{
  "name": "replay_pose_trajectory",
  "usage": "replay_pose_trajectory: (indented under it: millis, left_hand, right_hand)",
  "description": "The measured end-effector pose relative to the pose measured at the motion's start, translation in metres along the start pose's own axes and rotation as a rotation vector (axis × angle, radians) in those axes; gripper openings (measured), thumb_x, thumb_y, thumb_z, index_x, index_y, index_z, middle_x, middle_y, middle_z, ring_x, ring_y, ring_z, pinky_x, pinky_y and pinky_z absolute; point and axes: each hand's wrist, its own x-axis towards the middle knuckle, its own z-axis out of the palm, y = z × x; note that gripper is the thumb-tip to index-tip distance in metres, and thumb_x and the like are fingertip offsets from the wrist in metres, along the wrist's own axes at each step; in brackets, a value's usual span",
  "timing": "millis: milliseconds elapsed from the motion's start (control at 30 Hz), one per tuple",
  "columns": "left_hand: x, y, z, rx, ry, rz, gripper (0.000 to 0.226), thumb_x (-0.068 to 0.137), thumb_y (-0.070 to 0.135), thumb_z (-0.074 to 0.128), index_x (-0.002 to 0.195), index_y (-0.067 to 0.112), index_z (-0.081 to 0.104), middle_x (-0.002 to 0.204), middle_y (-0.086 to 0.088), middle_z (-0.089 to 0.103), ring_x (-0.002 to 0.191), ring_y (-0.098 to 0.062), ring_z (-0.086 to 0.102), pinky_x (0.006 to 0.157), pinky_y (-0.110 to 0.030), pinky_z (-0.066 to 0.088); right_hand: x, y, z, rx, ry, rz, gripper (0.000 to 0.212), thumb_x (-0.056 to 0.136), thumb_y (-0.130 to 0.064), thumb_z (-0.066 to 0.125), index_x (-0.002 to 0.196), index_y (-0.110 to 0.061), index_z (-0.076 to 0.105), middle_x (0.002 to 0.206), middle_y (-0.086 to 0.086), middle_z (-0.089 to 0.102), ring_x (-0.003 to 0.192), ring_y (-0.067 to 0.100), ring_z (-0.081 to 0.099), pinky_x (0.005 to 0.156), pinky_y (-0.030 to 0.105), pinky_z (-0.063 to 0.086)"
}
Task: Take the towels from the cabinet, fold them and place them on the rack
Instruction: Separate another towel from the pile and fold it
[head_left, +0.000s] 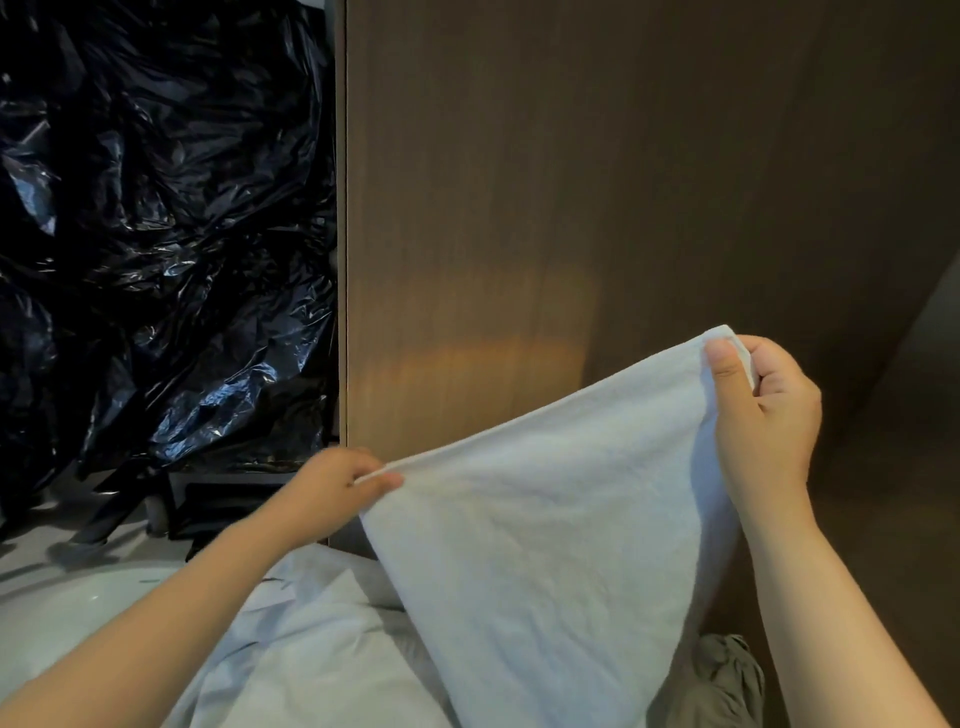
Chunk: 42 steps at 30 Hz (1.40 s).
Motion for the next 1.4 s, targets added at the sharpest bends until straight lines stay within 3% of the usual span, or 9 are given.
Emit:
replay_pose_trajectory:
  millis: [133, 267, 400, 633, 867, 967, 1100, 1333, 1400]
  left_hand:
    - [0.010, -0.002, -0.022, -0.155, 0.261, -0.013, 0.034, 0.091, 0.041, 0.058, 0.071, 0.017, 0.070, 0.069, -0.007, 0.066, 0.067, -0.023, 0.062, 0.066, -0.037, 0.052]
    - [0.013, 0.006, -0.034, -0.365, 0.434, -0.046, 0.020, 0.084, 0.043, 0.067, 0.074, 0.026, 0.072, 0.073, 0.005, 0.070, 0.067, -0.010, 0.063, 0.057, -0.017, 0.049]
    - [0.005, 0.018, -0.049, -0.494, 0.502, -0.002, 0.007, 0.084, 0.036, 0.070, 0.080, 0.031, 0.072, 0.079, 0.020, 0.071, 0.071, 0.005, 0.064, 0.052, -0.008, 0.046]
    - [-0.015, 0.041, -0.068, -0.686, 0.598, 0.072, 0.011, 0.083, 0.026, 0.074, 0.092, 0.029, 0.069, 0.077, 0.024, 0.071, 0.068, 0.007, 0.065, 0.054, -0.008, 0.049]
    - [-0.055, 0.065, -0.064, -0.473, 0.844, 0.009, 0.011, 0.081, 0.036, 0.074, 0.076, 0.029, 0.067, 0.069, 0.011, 0.066, 0.062, 0.004, 0.058, 0.055, -0.018, 0.043]
    - [-0.078, 0.079, -0.057, -0.306, 0.963, 0.033, 0.021, 0.089, 0.036, 0.064, 0.081, 0.019, 0.054, 0.070, 0.013, 0.053, 0.065, 0.011, 0.052, 0.052, -0.013, 0.034]
    - [-0.111, 0.091, -0.036, -0.242, 1.008, 0.033, 0.019, 0.097, 0.029, 0.055, 0.094, 0.015, 0.043, 0.075, 0.013, 0.046, 0.064, -0.002, 0.047, 0.052, -0.024, 0.031]
    - [-0.175, 0.101, -0.004, -0.182, 1.060, -0.026, 0.020, 0.094, 0.032, 0.055, 0.091, 0.015, 0.043, 0.074, 0.015, 0.044, 0.067, 0.017, 0.047, 0.057, -0.002, 0.033]
    - [-0.191, 0.098, 0.001, -0.160, 1.062, -0.036, 0.021, 0.092, 0.035, 0.054, 0.091, 0.017, 0.043, 0.073, 0.015, 0.044, 0.067, 0.018, 0.046, 0.057, -0.003, 0.034]
  right_hand:
    - [0.001, 0.003, -0.006, -0.065, 0.073, 0.018, 0.032, 0.101, -0.038, 0.050, 0.077, -0.018, 0.058, 0.069, -0.007, 0.056, 0.065, 0.000, 0.053, 0.055, 0.003, 0.038]
    - [0.002, -0.001, -0.014, -0.098, 0.136, 0.038, 0.036, 0.101, -0.040, 0.049, 0.076, -0.015, 0.058, 0.068, -0.006, 0.055, 0.064, 0.001, 0.052, 0.057, 0.009, 0.039]
    - [-0.005, -0.011, -0.023, -0.075, 0.168, 0.066, 0.037, 0.101, -0.040, 0.049, 0.074, -0.015, 0.056, 0.067, -0.003, 0.053, 0.062, 0.003, 0.050, 0.055, 0.006, 0.038]
    - [-0.021, -0.033, -0.051, -0.122, 0.180, 0.060, 0.038, 0.102, -0.039, 0.047, 0.081, -0.009, 0.059, 0.072, 0.001, 0.054, 0.064, 0.001, 0.050, 0.060, 0.018, 0.040]
    - [-0.048, -0.039, -0.074, -0.141, 0.219, 0.038, 0.035, 0.101, -0.044, 0.047, 0.080, -0.020, 0.060, 0.071, -0.006, 0.058, 0.068, 0.011, 0.055, 0.061, 0.026, 0.043]
    - [-0.062, -0.040, -0.082, -0.136, 0.210, 0.058, 0.031, 0.101, -0.047, 0.045, 0.082, -0.026, 0.060, 0.072, -0.014, 0.058, 0.070, 0.005, 0.057, 0.058, 0.023, 0.044]
    - [-0.075, -0.038, -0.099, -0.081, 0.149, 0.055, 0.031, 0.102, -0.044, 0.044, 0.081, -0.026, 0.057, 0.071, -0.014, 0.057, 0.069, 0.006, 0.056, 0.057, 0.024, 0.044]
    - [-0.107, -0.031, -0.128, -0.051, 0.044, 0.095, 0.034, 0.102, -0.042, 0.044, 0.080, -0.020, 0.059, 0.071, -0.011, 0.058, 0.069, 0.006, 0.056, 0.055, 0.021, 0.041]
    - [-0.120, -0.029, -0.129, -0.038, 0.011, 0.116, 0.035, 0.102, -0.041, 0.044, 0.080, -0.019, 0.060, 0.071, -0.011, 0.058, 0.068, 0.002, 0.056, 0.055, 0.021, 0.040]
